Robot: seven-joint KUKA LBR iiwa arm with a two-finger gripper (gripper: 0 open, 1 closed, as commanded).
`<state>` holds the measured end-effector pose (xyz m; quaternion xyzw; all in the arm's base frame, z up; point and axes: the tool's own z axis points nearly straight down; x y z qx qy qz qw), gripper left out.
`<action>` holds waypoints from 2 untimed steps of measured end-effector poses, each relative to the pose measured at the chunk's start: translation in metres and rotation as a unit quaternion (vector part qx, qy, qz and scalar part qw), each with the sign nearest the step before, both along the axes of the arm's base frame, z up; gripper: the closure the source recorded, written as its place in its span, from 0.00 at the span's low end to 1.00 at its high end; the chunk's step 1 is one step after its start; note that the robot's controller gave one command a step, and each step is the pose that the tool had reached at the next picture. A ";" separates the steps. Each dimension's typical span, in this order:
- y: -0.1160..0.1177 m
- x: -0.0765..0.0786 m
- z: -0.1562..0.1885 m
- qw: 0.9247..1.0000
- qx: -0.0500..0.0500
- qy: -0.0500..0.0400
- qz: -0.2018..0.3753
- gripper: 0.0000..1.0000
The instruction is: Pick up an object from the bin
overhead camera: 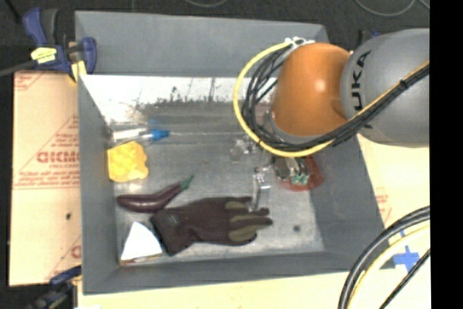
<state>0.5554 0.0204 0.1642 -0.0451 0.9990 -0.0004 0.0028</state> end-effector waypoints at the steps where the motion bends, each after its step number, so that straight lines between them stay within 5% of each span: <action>1: 0.045 -0.040 -0.014 0.996 0.000 0.001 0.087 0.00; 2: 0.060 -0.040 -0.036 0.997 0.000 -0.001 0.080 0.00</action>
Offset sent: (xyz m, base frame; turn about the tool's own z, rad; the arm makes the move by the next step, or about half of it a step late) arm -0.0382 0.0634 -0.0434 -0.1514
